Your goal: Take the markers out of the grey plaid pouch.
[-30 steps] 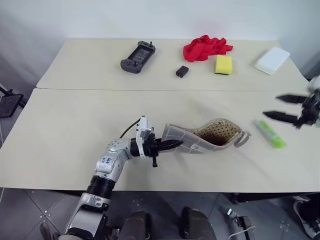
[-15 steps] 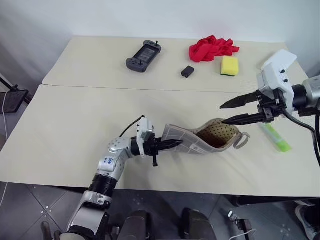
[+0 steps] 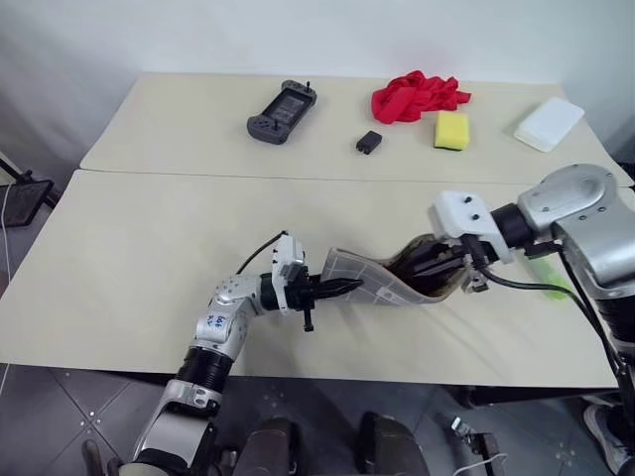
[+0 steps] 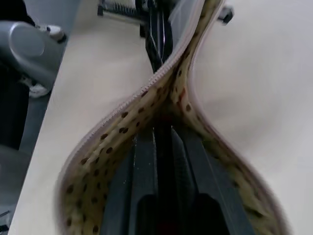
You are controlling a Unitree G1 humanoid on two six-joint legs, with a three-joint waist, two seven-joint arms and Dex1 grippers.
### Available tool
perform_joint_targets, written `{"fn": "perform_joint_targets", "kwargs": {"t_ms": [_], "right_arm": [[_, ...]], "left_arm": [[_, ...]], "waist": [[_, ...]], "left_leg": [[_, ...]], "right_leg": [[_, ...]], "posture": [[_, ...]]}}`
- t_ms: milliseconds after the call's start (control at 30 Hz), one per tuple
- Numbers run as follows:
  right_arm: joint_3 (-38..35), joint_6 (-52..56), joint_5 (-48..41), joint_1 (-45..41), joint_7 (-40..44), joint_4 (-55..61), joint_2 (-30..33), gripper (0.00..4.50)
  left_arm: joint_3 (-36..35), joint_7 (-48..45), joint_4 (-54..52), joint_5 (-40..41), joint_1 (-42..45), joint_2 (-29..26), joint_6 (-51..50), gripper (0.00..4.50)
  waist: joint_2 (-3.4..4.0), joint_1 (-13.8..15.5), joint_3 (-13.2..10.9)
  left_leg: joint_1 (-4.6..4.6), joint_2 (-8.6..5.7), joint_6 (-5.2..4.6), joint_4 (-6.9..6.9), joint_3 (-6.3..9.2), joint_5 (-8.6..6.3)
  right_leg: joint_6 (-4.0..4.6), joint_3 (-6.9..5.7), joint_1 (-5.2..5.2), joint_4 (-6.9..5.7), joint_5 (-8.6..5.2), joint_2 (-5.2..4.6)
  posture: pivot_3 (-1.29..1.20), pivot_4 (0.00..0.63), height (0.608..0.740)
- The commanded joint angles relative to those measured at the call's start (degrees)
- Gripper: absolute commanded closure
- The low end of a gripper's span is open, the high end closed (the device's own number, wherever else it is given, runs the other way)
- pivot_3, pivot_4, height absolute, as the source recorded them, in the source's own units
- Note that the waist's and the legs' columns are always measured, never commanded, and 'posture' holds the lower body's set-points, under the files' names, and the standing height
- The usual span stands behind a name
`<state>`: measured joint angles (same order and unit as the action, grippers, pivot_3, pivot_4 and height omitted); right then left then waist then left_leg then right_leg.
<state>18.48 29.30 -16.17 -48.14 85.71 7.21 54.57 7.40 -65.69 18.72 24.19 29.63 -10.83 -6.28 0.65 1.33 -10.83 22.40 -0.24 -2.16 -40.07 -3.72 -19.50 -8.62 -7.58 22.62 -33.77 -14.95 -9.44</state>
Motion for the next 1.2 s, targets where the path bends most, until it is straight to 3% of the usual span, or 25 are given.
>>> {"fn": "perform_joint_targets", "kwargs": {"t_ms": [33, 133, 367, 500, 600, 1000, 1200], "right_arm": [[0.4, 1.3, 1.4, -1.7, 0.6, 2.7, 0.3, 3.94], [1.5, 0.0, 3.1, -1.4, 0.4, 2.6, 0.1, 4.48], [6.7, 2.7, 13.6, -2.7, -7.8, 4.1, -4.7, 4.48], [6.7, 5.0, 13.7, -2.1, -9.3, 4.7, -7.1, 4.48], [6.7, 5.2, 13.9, -1.7, -8.6, 4.9, -6.5, 3.88], [10.0, 3.1, 16.5, -0.1, -7.7, 2.2, -8.4, 0.01], [13.2, 2.8, 21.5, -1.4, -10.3, -2.7, -13.2, 0.01]], "left_arm": [[0.0, 0.1, -1.0, -0.4, -0.2, 0.2, 0.4, 4.5], [-0.1, 0.1, -0.9, -0.5, -0.2, 0.1, 0.5, 4.5], [-0.1, -0.1, -0.6, -0.6, 0.1, -0.1, 0.5, 4.5], [0.0, 0.1, -0.5, -0.9, 0.2, 0.0, 0.9, 4.5], [-0.2, 0.3, -1.2, -0.8, -0.2, -0.3, 0.8, 4.5], [-0.6, 0.8, -1.0, -0.8, -0.4, -0.3, 1.5, 4.5], [-0.7, 0.6, -1.0, -0.9, -0.7, -0.1, 1.5, 4.5]], "waist": [[0.0, 0.0, 0.0], [0.0, 0.1, 0.0], [0.0, -0.1, 0.0], [0.0, 0.0, 0.0], [0.0, 0.0, 0.0], [-0.01, -0.2, 0.0], [-0.06, -0.9, 0.0]], "left_leg": [[0.0, 0.0, 0.0, 0.0, 0.0, 0.0], [0.0, -0.01, 0.0, 0.0, 0.01, 0.0], [-0.01, -0.02, 0.0, 0.0, -0.02, 0.0], [0.0, -0.02, 0.0, 0.0, 0.0, 0.0], [0.0, -0.05, 0.0, 0.0, -0.01, 0.0], [-0.01, -0.04, 0.0, 0.0, -0.04, 0.0], [-0.06, -0.01, 0.02, 0.01, -0.06, 0.01]], "right_leg": [[0.0, 0.0, 0.0, 0.0, 0.0, 0.0], [0.0, 0.0, 0.0, 0.01, 0.0, 0.0], [0.0, 0.01, 0.01, -0.02, 0.0, 0.01], [0.0, 0.0, 0.01, -0.02, 0.0, 0.01], [0.0, 0.0, 0.0, -0.02, 0.0, 0.01], [0.0, 0.02, 0.0, -0.02, 0.0, 0.05], [0.0, 0.02, -0.02, -0.05, 0.0, 0.08]], "posture": [[0.0, 0.15, 0.74], [0.0, 0.15, 0.74], [0.0, 0.15, 0.74], [0.0, 0.15, 0.74], [0.0, 0.15, 0.74], [0.0, 0.15, 0.74], [0.0, 0.15, 0.74]]}}
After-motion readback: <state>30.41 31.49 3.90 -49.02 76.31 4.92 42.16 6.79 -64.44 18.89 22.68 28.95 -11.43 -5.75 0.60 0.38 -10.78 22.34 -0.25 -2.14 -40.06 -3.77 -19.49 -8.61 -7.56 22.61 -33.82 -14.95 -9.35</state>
